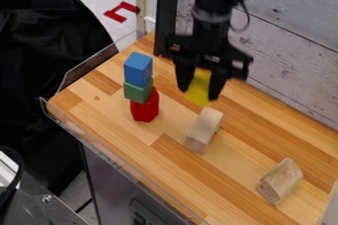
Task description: Put the yellow block on top of the blue block
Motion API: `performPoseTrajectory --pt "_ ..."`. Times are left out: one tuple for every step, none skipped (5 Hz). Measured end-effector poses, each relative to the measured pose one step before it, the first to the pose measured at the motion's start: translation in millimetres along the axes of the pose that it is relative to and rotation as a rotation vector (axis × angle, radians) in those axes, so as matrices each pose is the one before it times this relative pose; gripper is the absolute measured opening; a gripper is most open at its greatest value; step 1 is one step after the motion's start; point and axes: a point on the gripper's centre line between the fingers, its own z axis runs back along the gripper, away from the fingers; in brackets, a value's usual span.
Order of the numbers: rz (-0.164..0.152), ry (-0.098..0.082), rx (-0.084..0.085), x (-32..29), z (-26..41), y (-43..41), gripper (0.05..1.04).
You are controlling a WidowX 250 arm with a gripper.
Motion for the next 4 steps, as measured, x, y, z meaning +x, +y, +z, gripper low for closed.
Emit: performPoseTrajectory --pt "0.0440 -0.0593 -0.0024 0.20 25.94 15.45 0.527" --pt "0.0715 0.0202 0.0231 1.56 2.19 23.68 0.527" --pt "0.0577 -0.0097 0.0016 10.47 2.31 19.79 0.527" --pt "0.0350 0.0052 0.0103 11.67 -1.20 11.53 0.527"
